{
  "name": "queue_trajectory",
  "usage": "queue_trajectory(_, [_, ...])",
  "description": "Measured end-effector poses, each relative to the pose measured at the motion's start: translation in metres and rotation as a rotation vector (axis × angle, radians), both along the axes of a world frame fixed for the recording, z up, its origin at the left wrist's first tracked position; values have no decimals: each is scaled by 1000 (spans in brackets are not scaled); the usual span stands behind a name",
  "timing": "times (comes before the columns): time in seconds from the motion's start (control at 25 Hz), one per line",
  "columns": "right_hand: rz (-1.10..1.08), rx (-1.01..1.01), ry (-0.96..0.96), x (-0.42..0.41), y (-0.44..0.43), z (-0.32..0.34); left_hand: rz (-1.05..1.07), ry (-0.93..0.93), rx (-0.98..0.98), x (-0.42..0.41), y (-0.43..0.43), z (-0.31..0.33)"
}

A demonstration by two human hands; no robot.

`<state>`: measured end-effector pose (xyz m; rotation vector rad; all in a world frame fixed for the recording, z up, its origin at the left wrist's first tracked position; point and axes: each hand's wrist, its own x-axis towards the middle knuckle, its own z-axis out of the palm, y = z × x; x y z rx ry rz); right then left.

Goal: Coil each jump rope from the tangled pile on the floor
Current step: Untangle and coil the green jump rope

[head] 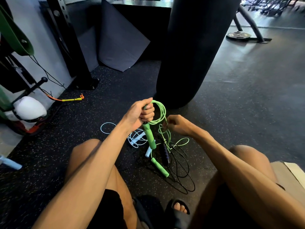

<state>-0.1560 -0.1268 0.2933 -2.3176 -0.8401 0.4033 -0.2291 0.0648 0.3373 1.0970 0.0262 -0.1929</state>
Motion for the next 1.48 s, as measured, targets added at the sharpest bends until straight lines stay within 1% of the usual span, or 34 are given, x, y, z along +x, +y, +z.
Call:
queue_trajectory(0.08, [-6,-29,-6,-1,1,-3,42,-20,-27,0,2,-1])
queue_trajectory(0.2, [-146,-23,-46,-2,4,0,109,-33,-29,0,2,-4])
queue_trajectory(0.28, [-222,18,-78,-3,4,4,183,-29,7,0,3,-6])
queue_trajectory(0.36, [-280,148,-100,-6,2,13,274,-22,66,1,8,-8])
queue_trajectory(0.48, [-299,430,-90,-9,1,34,362,-14,170,4,13,-9])
queue_trajectory(0.56, [-318,639,9,-13,3,52,371,-12,267,6,9,-10])
queue_trajectory(0.68, [-344,922,217,-20,5,75,343,-33,468,8,-6,-16])
queue_trajectory(0.72, [-341,980,274,-20,5,78,325,-46,512,8,-9,-18])
queue_trajectory(0.8, [-344,1031,342,-19,3,78,275,-83,556,7,-13,-19])
queue_trajectory(0.92, [-372,951,300,-15,-2,71,200,-138,555,6,-14,-18])
queue_trajectory(1.0, [-357,859,238,-14,-5,65,211,-157,546,6,-14,-19])
queue_trajectory(1.04, [-334,799,190,-13,-5,62,226,-157,546,5,-14,-18])
queue_trajectory(1.12, [-284,618,30,-11,-5,54,257,-142,528,5,-16,-17])
queue_trajectory(1.2, [-270,431,-93,-9,-5,46,304,-111,428,6,-14,-13])
queue_trajectory(1.32, [-302,195,-85,-5,-5,36,402,-58,248,7,-5,-6])
queue_trajectory(1.4, [-276,-12,-64,-2,-6,25,444,-48,238,6,-3,-6])
queue_trajectory(1.48, [-182,-175,-36,-2,-6,16,468,-50,247,4,-5,-7])
